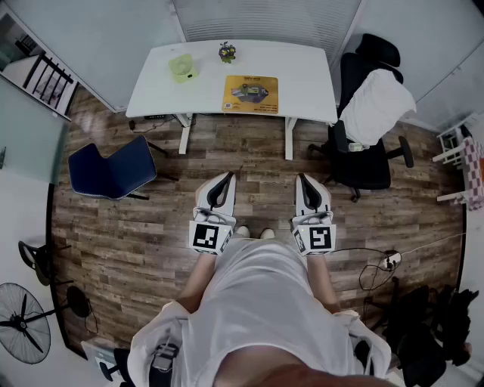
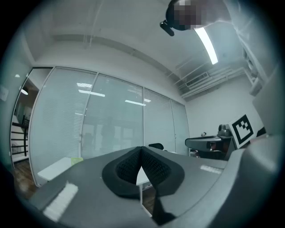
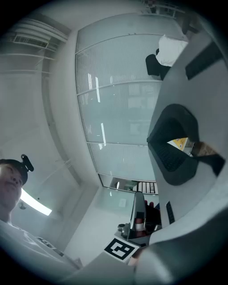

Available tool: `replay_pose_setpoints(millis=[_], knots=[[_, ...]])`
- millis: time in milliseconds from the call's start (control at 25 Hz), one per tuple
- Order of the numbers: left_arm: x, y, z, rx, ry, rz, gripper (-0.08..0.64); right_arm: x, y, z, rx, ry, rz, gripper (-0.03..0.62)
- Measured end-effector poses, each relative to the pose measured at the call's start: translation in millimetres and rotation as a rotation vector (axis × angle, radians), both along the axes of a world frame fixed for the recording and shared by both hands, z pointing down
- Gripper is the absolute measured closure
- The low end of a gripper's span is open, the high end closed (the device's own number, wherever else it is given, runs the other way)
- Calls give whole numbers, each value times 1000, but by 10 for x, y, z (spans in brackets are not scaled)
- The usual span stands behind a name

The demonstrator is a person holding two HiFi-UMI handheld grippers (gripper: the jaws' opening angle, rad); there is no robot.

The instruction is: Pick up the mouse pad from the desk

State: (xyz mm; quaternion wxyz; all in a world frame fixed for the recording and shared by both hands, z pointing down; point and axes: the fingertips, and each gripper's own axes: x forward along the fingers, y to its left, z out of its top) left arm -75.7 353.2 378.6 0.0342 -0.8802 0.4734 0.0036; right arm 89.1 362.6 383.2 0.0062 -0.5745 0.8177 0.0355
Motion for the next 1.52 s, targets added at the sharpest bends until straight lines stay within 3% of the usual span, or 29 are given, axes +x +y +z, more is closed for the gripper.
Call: replay_pose_setpoints(millis=[280,400,680,920,1040,1240,1520], knots=[[38,-25,135,-25,-23,4,571,-46,-36,-62,7,9,-23,591],[-37,-37,189,-55,-20,-16,571,-45,-88,-66,2,-61,-31,591],[-91,-63,394,-129,-29,-39,571,44,-221,503,-251,19,26,589],[20,-109,651,-211,-26,-34,571,123,-252,533,-223,63,-12,589],[129,-110,721,-242,-40,-35,571,279,-268,603,-237,40,-13,589],[261,-234,758,-233,-88,-48,571,451,-472,836,-244,14,-43,589],[308,-524,902,-268,-85,-57,571,588,-767,985,-277,-1,-35,589]])
